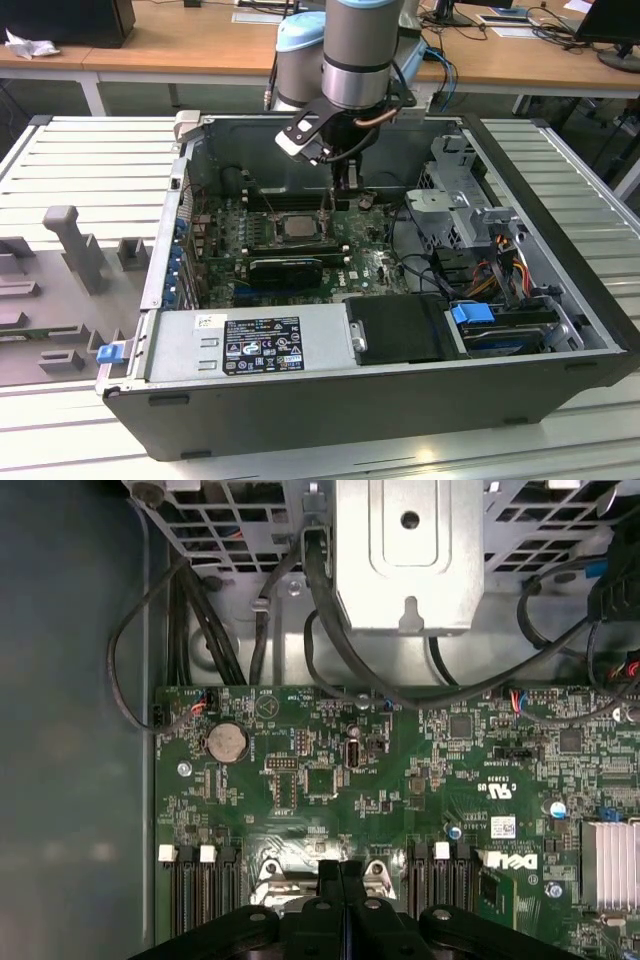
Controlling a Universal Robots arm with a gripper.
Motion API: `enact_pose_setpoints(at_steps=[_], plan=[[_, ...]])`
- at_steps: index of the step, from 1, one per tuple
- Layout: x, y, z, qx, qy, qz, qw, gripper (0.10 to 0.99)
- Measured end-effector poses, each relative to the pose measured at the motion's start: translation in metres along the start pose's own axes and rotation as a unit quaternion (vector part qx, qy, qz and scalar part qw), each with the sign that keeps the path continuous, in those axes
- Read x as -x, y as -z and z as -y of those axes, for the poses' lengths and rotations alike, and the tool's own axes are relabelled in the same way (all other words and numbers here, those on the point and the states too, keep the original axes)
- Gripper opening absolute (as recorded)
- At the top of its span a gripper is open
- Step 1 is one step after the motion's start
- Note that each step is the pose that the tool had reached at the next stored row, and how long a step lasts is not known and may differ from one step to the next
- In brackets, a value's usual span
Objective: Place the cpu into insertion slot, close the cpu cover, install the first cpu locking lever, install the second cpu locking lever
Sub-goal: 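Close the cpu cover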
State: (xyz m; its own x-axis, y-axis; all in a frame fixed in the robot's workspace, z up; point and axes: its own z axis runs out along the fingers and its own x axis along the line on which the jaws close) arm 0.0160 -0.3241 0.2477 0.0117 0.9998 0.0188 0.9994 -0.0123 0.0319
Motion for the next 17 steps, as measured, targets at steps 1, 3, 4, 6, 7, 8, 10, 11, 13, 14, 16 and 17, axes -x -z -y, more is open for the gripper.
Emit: enact_pose_setpoints(at_steps=[1, 3, 4, 6, 7, 8, 10, 11, 13, 14, 16, 17], plan=[[0.0, 0.0, 0.0011, 0.0, 0.0, 0.0, 1.0, 0.106], [0.0001, 0.0001, 0.0036, 0.0, 0.0, 0.0, 1.0, 0.106], [0.0001, 0.0001, 0.0052, 0.0, 0.0, 0.0, 1.0, 0.106], [0.0001, 0.0003, 0.0099, 0.0, 0.0, 0.0, 1.0, 0.106], [0.0001, 0.0004, 0.0126, 0.0, 0.0, 0.0, 1.0, 0.106], [0.0002, 0.0004, 0.0144, 0.0, 0.0, -0.0001, 1.0, 0.106], [0.0002, 0.0005, 0.0179, 0.0, 0.0, 0.0, 1.0, 0.106], [0.0002, 0.0006, 0.0197, 0.0, 0.0, 0.0, 1.0, 0.106], [0.0003, 0.0006, 0.0218, 0.0, 0.0, 0.0, 1.0, 0.106], [0.0003, -0.0004, 0.0228, 0.0001, 0.0, -0.0001, 1.0, 0.106], [0.0004, -0.0076, 0.0241, 0.0, 0.001, -0.0001, 1.0, 0.106], [0.0005, -0.0098, 0.0246, 0.0, 0.003, -0.0001, 1.0, 0.106]])
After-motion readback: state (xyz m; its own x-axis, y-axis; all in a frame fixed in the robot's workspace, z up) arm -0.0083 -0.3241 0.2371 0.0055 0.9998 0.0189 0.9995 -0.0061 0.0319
